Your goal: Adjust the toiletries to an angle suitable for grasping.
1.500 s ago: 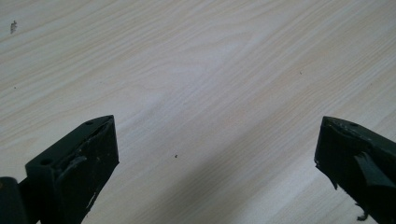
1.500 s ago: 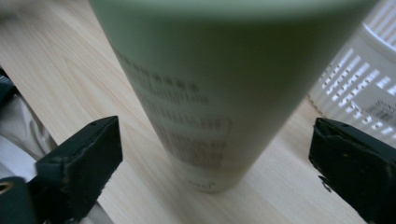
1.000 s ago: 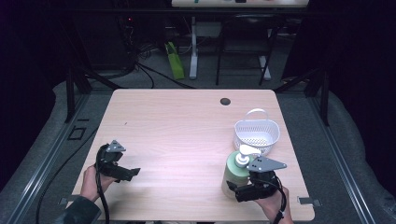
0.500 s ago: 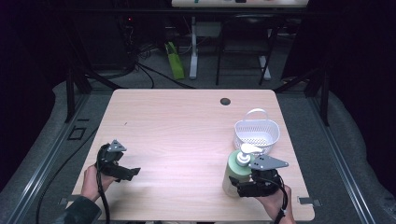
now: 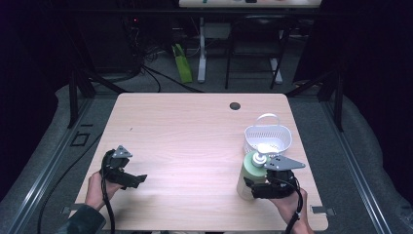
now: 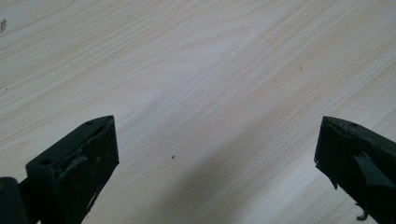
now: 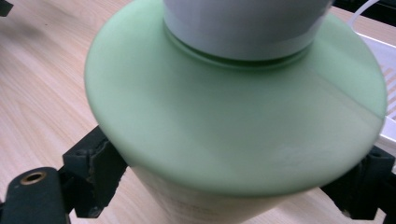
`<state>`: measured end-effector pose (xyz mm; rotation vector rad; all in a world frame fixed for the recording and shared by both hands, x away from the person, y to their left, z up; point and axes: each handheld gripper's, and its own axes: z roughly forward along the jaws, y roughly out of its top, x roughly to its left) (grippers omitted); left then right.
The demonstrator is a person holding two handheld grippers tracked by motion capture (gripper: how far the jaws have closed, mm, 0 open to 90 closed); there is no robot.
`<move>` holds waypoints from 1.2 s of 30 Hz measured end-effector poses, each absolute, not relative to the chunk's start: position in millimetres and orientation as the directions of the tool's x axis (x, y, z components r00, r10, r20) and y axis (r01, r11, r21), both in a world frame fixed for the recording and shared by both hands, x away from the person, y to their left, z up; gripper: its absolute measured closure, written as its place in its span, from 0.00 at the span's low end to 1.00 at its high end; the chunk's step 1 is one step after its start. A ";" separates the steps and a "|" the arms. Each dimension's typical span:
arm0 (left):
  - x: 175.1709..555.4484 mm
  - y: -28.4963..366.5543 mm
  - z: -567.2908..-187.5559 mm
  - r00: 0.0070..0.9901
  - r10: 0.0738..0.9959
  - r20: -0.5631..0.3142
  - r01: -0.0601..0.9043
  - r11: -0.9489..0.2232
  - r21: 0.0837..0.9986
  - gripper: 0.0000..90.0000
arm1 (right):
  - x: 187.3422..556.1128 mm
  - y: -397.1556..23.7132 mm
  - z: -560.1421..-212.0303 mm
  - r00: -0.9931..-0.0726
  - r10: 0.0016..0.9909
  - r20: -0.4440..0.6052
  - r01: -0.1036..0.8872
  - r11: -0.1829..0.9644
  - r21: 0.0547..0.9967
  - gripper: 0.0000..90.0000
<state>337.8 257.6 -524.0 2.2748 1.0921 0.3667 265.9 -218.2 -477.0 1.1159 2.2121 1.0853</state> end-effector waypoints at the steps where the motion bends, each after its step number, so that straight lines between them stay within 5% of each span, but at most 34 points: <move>1: 337.9 257.3 -524.3 0.626 0.780 -0.002 0.618 -0.494 0.612 0.00 | 266.8 -218.8 -477.0 -0.578 0.816 -0.031 0.474 0.366 0.801 0.13; 36: 339.2 257.2 -524.5 0.631 0.775 0.002 0.617 -0.505 0.603 0.00 | 289.4 -232.3 -480.2 -0.515 0.857 -0.030 0.478 0.316 0.819 0.13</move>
